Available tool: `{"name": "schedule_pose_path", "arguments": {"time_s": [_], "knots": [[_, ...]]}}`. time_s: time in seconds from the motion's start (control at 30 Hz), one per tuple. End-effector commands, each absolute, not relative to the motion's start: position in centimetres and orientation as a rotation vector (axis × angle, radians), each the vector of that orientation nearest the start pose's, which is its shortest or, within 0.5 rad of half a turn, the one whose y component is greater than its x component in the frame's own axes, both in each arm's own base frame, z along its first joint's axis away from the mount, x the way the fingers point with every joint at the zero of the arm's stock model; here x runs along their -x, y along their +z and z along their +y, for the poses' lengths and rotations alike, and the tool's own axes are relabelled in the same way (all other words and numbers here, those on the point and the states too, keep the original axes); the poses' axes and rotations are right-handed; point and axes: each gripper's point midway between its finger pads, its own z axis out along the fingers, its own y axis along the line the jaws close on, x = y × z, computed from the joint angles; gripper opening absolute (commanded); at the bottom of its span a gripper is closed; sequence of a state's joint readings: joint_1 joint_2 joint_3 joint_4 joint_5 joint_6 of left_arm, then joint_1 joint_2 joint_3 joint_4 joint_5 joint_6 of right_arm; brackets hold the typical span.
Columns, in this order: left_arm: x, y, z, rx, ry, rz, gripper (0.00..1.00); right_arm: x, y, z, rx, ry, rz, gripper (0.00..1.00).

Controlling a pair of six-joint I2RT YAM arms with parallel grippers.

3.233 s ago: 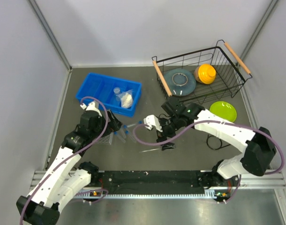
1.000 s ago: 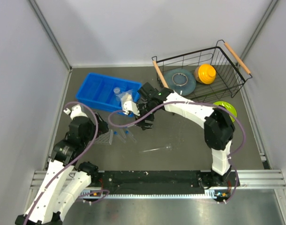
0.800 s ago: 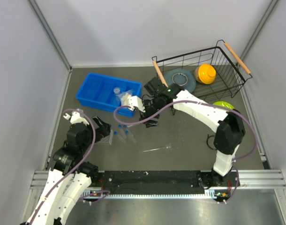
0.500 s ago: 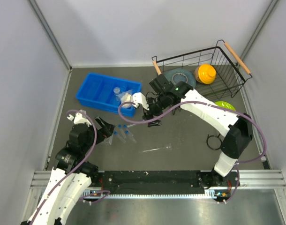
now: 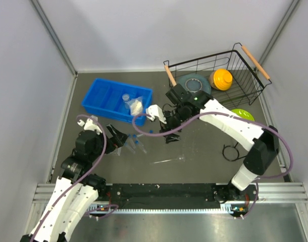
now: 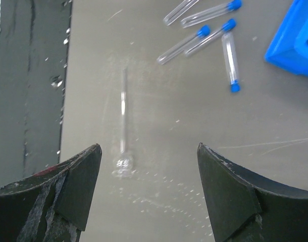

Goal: Organize the chemistry lab equipment

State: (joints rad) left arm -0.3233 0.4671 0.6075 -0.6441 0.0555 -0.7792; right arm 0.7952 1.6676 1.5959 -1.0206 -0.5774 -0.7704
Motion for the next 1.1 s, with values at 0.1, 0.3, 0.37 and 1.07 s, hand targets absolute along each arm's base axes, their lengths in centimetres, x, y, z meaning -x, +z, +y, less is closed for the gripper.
{"name": "schedule_pose_path", "arguments": {"time_s": [0.1, 0.3, 0.37, 1.07], "knots": [[-20.2, 18.8, -13.5, 0.330, -0.890, 2.078, 0.97, -17.0, 18.0, 26.9, 2.023, 0.761, 1.711, 0.77], [-20.3, 18.0, -14.5, 0.303, -0.934, 2.113, 0.96, -16.1, 16.3, 24.9, 2.050, 0.705, 1.749, 0.77], [-20.2, 17.9, -14.6, 0.298, -0.941, 2.120, 0.96, -15.9, 15.7, 24.7, 2.050, 0.712, 1.766, 0.77], [-20.6, 18.0, -8.1, 0.525, -0.550, 2.082, 0.95, -16.8, 8.4, 30.2, 2.087, 0.544, 1.720, 0.72]]}}
